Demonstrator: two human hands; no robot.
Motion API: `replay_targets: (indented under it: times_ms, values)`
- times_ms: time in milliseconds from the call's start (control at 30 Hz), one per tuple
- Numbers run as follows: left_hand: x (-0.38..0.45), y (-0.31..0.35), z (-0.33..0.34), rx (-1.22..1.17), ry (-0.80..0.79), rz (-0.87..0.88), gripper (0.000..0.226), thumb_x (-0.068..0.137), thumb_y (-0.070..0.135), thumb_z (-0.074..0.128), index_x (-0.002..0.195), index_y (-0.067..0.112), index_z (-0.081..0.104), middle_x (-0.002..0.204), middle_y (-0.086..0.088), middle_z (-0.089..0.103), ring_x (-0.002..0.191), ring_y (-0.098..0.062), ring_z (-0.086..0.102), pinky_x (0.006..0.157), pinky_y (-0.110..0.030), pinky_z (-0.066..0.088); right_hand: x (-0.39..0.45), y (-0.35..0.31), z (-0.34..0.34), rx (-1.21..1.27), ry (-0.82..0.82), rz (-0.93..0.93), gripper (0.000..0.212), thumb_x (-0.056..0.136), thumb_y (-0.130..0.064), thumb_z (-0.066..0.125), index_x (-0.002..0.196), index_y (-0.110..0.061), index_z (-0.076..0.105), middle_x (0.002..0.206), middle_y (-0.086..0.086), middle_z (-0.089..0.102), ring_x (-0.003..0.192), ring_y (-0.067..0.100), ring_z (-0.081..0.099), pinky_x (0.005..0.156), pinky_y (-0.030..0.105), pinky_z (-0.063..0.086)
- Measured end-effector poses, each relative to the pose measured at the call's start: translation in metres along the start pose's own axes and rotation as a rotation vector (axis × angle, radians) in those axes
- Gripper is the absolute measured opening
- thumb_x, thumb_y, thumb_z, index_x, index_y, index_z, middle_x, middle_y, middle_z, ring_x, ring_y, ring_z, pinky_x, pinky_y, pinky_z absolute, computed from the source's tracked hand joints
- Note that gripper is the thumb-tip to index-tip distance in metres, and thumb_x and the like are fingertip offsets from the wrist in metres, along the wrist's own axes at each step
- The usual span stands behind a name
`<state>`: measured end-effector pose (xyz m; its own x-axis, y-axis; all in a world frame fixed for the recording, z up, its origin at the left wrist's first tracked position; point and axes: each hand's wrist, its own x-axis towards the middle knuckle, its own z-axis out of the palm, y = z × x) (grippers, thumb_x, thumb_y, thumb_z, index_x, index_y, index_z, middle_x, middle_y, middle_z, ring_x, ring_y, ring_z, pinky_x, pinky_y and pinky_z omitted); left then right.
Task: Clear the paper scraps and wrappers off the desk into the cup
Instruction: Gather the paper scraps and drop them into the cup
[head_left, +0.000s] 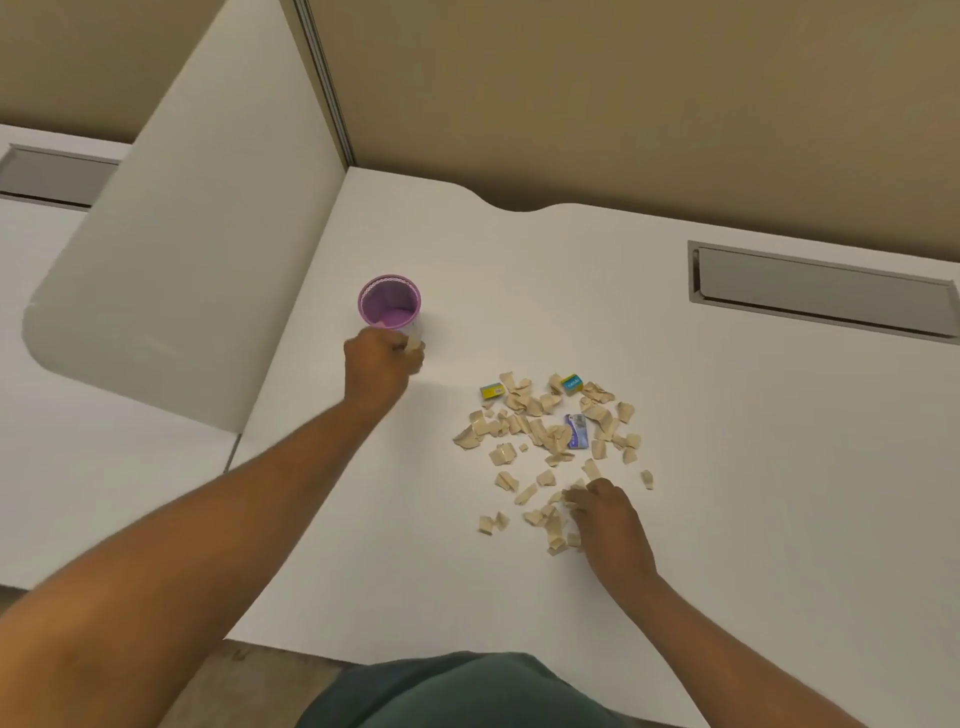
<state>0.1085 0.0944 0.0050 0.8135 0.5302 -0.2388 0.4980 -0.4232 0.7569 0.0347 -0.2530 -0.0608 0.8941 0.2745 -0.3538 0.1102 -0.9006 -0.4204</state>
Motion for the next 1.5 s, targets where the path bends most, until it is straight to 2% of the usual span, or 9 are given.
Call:
replay_targets:
  times_ms: [133, 433, 600, 767, 933, 1067, 1200, 1333, 1500]
  values:
    - [0.051, 0.022, -0.019, 0.131, 0.09, 0.04, 0.034, 0.091, 0.015, 0.071, 0.06, 0.005, 0.06, 0.055, -0.016, 0.036, 0.065, -0.028, 0.04, 0.063, -0.033, 0.035, 0.002, -0.001, 0.0, -0.004, -0.001, 0.004, 0.036, 0.095, -0.001, 0.055, 0.122, -0.017, 0.073, 0.103, -0.005, 0.056, 0.095, 0.01, 0.048, 0.07, 0.002, 0.034]
    - [0.081, 0.033, -0.019, 0.341, -0.026, 0.018, 0.019, 0.082, 0.007, 0.076, 0.1, 0.006, 0.082, 0.099, -0.016, 0.078, 0.095, -0.039, 0.072, 0.079, -0.037, 0.057, 0.005, -0.002, -0.003, 0.057, -0.034, 0.067, 0.028, 0.098, -0.004, 0.054, 0.117, -0.015, 0.071, 0.1, -0.005, 0.052, 0.096, 0.015, 0.055, 0.066, 0.0, 0.04]
    - [0.068, 0.031, -0.021, 0.357, 0.038, 0.103, 0.029, 0.081, 0.017, 0.083, 0.108, 0.009, 0.078, 0.11, -0.014, 0.077, 0.102, -0.038, 0.071, 0.085, -0.04, 0.058, 0.006, 0.0, -0.002, 0.006, -0.029, 0.046, 0.031, 0.097, -0.003, 0.055, 0.119, -0.015, 0.072, 0.104, -0.001, 0.058, 0.097, 0.014, 0.055, 0.063, 0.0, 0.036]
    - [0.04, 0.022, -0.019, 0.246, 0.185, 0.173, 0.021, 0.085, 0.025, 0.075, 0.106, 0.022, 0.077, 0.109, -0.004, 0.074, 0.104, -0.03, 0.068, 0.083, -0.037, 0.053, 0.006, -0.009, -0.009, 0.048, 0.017, 0.066, 0.028, 0.097, -0.006, 0.061, 0.12, -0.014, 0.074, 0.111, 0.003, 0.066, 0.105, 0.02, 0.064, 0.087, 0.016, 0.045]
    - [-0.009, -0.044, 0.012, 0.377, -0.06, 0.185, 0.023, 0.096, 0.031, 0.069, 0.115, 0.021, 0.076, 0.123, 0.001, 0.073, 0.12, -0.027, 0.064, 0.094, -0.039, 0.052, 0.011, -0.036, -0.019, 0.312, 0.064, 0.148, 0.017, 0.09, -0.012, 0.073, 0.107, -0.014, 0.076, 0.107, -0.001, 0.071, 0.103, 0.016, 0.067, 0.076, 0.005, 0.04]
    - [-0.039, -0.104, 0.024, 0.689, -0.295, 0.218, 0.076, 0.097, 0.066, 0.057, 0.16, 0.026, 0.042, 0.176, -0.006, 0.022, 0.161, -0.033, 0.021, 0.125, -0.052, 0.029, 0.028, -0.082, -0.035, 0.434, 0.008, 0.032, 0.016, 0.088, -0.017, 0.075, 0.104, -0.021, 0.078, 0.105, -0.011, 0.073, 0.104, 0.006, 0.067, 0.083, 0.01, 0.046]
    - [-0.056, -0.143, 0.027, 0.843, -0.485, 0.239, 0.122, 0.069, 0.106, 0.022, 0.165, 0.04, -0.014, 0.173, 0.005, -0.031, 0.161, -0.033, -0.027, 0.125, -0.073, -0.002, 0.075, -0.144, -0.058, 0.477, 0.031, -0.169, 0.017, 0.087, -0.013, 0.075, 0.102, -0.019, 0.079, 0.103, -0.007, 0.075, 0.099, 0.001, 0.068, 0.088, 0.014, 0.051]
    - [-0.05, -0.151, 0.023, 0.819, -0.594, 0.259, 0.148, 0.049, 0.115, 0.032, 0.16, 0.039, -0.029, 0.165, 0.005, -0.047, 0.151, -0.035, -0.045, 0.116, -0.078, -0.019, 0.139, -0.207, -0.07, 0.362, 0.068, -0.337, 0.017, 0.087, -0.009, 0.071, 0.1, -0.014, 0.08, 0.105, 0.001, 0.075, 0.093, 0.007, 0.072, 0.084, 0.011, 0.053]
    - [-0.047, -0.149, 0.026, 0.85, -0.646, 0.239, 0.159, 0.041, 0.115, 0.038, 0.156, 0.036, -0.037, 0.159, 0.0, -0.055, 0.146, -0.039, -0.052, 0.11, -0.079, -0.025, 0.2, -0.262, -0.069, 0.11, 0.069, -0.487, 0.016, 0.094, -0.013, 0.067, 0.103, -0.008, 0.079, 0.109, 0.016, 0.069, 0.1, 0.028, 0.069, 0.089, 0.036, 0.057]
